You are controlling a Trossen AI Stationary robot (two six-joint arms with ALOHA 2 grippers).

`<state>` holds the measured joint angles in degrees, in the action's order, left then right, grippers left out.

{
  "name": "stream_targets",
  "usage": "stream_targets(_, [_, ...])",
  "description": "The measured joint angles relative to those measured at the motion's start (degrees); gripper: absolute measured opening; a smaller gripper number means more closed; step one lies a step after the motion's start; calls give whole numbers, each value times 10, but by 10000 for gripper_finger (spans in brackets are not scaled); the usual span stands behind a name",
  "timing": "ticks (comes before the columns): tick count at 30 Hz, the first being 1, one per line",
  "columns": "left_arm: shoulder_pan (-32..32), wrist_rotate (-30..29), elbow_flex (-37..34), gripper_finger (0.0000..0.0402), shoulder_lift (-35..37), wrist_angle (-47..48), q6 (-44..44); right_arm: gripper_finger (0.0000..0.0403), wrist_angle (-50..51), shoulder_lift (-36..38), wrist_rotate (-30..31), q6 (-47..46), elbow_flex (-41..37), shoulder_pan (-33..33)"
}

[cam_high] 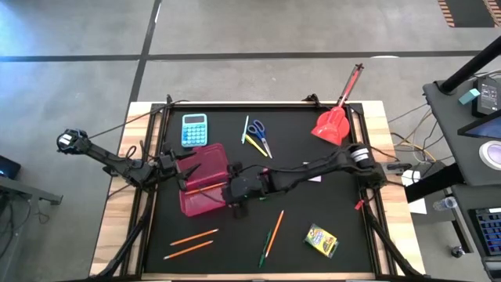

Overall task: Pack school essentials
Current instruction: Put the yellow pencil into the pink supply box

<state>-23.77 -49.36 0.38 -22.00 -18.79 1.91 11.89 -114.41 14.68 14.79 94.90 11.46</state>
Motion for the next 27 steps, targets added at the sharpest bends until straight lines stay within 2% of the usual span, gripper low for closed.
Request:
stream_targets(5, [0, 0, 0, 203, 0, 0, 0, 95, 45, 56, 0, 2, -41, 36])
stream_targets(11, [0, 0, 0, 203, 0, 0, 0, 92, 46, 121, 4, -23, -106, 76])
stream_targets(18, [0, 0, 0, 203, 0, -8, 13, 113, 34, 201, 13, -139, -207, 110])
stream_targets(23, [0, 2, 0, 203, 0, -57, 14, 135, 23, 243, 97, -230, -288, 140])
stream_targets(27, [0, 70, 0, 203, 0, -84, 10, 152, 19, 257, 161, -301, -337, 150])
